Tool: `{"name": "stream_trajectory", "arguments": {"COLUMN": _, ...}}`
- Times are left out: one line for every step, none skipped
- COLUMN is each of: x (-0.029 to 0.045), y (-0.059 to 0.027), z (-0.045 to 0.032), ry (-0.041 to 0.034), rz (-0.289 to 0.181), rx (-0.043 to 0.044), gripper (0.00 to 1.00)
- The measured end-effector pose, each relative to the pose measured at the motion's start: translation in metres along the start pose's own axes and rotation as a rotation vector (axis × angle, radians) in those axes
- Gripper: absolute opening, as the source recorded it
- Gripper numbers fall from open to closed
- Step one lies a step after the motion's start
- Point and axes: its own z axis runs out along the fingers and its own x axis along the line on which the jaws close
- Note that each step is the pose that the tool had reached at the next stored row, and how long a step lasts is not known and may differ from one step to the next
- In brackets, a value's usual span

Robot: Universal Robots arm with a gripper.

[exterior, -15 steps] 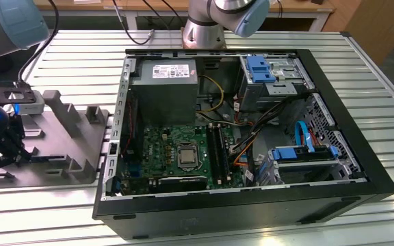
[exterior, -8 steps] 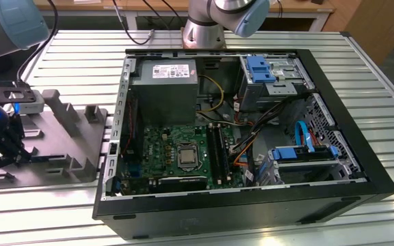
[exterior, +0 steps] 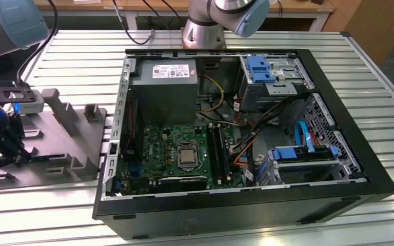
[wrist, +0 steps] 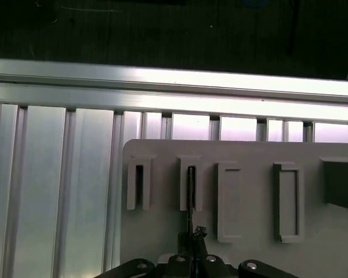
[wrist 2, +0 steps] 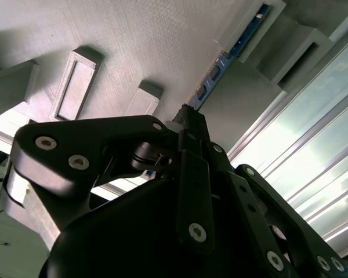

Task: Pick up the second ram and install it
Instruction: 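Pick up the second ram and move it above second insertion slot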

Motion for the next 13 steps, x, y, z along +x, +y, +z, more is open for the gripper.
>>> {"name": "stream_trajectory", "arguments": {"x": 0.0000, "y": 0.0000, "z": 0.0000, "ry": -0.0003, "rz": 0.011, "rx": 0.0004, "gripper": 0.11}}
{"name": "stream_trajectory", "arguments": {"x": 0.0000, "y": 0.0000, "z": 0.0000, "ry": -0.0004, "rz": 0.019, "rx": 0.0006, "gripper": 0.11}}
{"name": "stream_trajectory", "arguments": {"x": 0.0000, "y": 0.0000, "z": 0.0000, "ry": -0.0005, "rz": 0.022, "rx": 0.0007, "gripper": 0.11}}
{"name": "stream_trajectory", "arguments": {"x": 0.0000, "y": 0.0000, "z": 0.0000, "ry": -0.0006, "rz": 0.023, "rx": 0.0008, "gripper": 0.11}}
{"name": "stream_trajectory", "arguments": {"x": 0.0000, "y": 0.0000, "z": 0.0000, "ry": -0.0005, "rz": 0.023, "rx": 0.0008, "gripper": 0.11}}
{"name": "stream_trajectory", "arguments": {"x": 0.0000, "y": 0.0000, "z": -0.0003, "ry": -0.0006, "rz": 0.023, "rx": 0.0009, "gripper": 0.11}}
{"name": "stream_trajectory", "arguments": {"x": 0.0000, "y": 0.0001, "z": -0.0012, "ry": -0.0004, "rz": 0.023, "rx": 0.0006, "gripper": 0.11}}
{"name": "stream_trajectory", "arguments": {"x": 0.0000, "y": 0.0001, "z": -0.0016, "ry": -0.0005, "rz": 0.023, "rx": 0.0007, "gripper": 0.11}}
{"name": "stream_trajectory", "arguments": {"x": 0.0000, "y": 0.0000, "z": -0.0016, "ry": -0.0006, "rz": 0.023, "rx": 0.0009, "gripper": 0.11}}
{"name": "stream_trajectory", "arguments": {"x": 0.0000, "y": 0.0000, "z": -0.0016, "ry": -0.0006, "rz": 0.023, "rx": 0.0009, "gripper": 0.11}}
{"name": "stream_trajectory", "arguments": {"x": -0.0001, "y": 0.0000, "z": -0.0015, "ry": -0.0007, "rz": 0.023, "rx": 0.0010, "gripper": 0.11}}
{"name": "stream_trajectory", "arguments": {"x": -0.0001, "y": 0.0000, "z": -0.0015, "ry": -0.0007, "rz": 0.023, "rx": 0.0010, "gripper": 0.11}}
{"name": "stream_trajectory", "arguments": {"x": 0.0000, "y": 0.0000, "z": -0.0016, "ry": -0.0007, "rz": 0.023, "rx": 0.0010, "gripper": 0.11}}
